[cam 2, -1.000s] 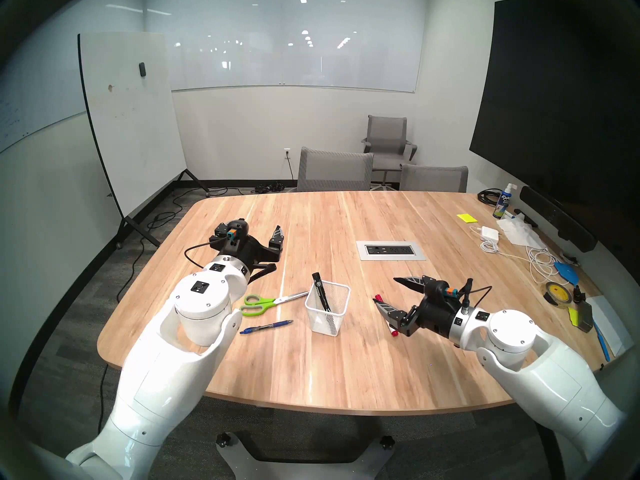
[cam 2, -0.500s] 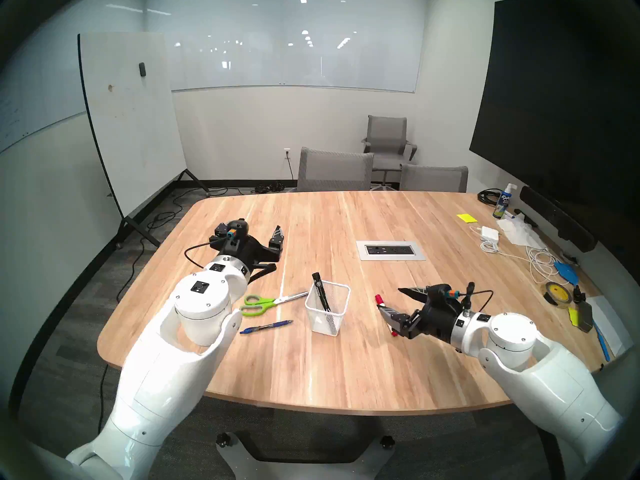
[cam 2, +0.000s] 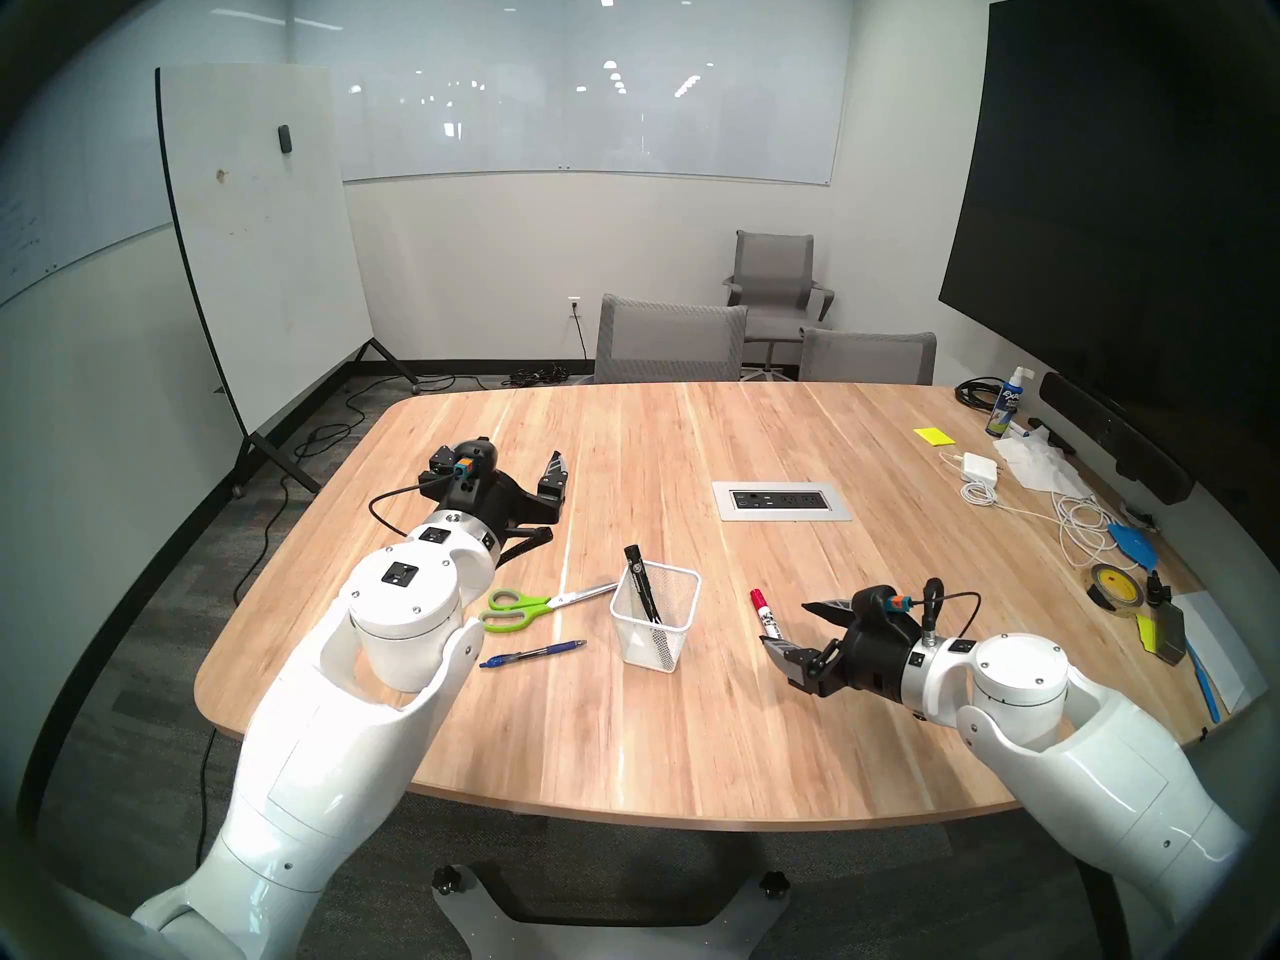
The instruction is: Place the pen, the marker, and the scissors into the pen holder
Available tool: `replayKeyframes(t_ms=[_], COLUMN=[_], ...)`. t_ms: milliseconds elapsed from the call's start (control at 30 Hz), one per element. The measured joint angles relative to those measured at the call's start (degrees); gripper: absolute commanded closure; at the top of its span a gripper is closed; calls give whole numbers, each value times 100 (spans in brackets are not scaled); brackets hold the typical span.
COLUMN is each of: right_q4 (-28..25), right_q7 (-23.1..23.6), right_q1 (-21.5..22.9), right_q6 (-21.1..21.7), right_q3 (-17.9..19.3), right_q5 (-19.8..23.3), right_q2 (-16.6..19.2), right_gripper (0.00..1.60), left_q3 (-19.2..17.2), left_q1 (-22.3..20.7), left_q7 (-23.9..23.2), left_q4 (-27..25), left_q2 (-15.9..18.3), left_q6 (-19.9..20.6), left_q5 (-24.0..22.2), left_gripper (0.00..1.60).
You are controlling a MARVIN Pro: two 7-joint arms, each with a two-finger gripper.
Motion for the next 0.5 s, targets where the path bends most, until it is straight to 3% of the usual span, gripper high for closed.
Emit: replayKeyframes(t_ms=[500], right_q4=[130], right_q7=[-23], right_q1=[160], right_q6=[376], right_q3=[-69], right_q5=[-145], right_q2=[8], right_gripper=[0], left_q3=[0], left_q1=[0], left_q7=[0], left_q4=[0], left_q2=[0], left_q6=[0], left_q5=[0], left_gripper=[0])
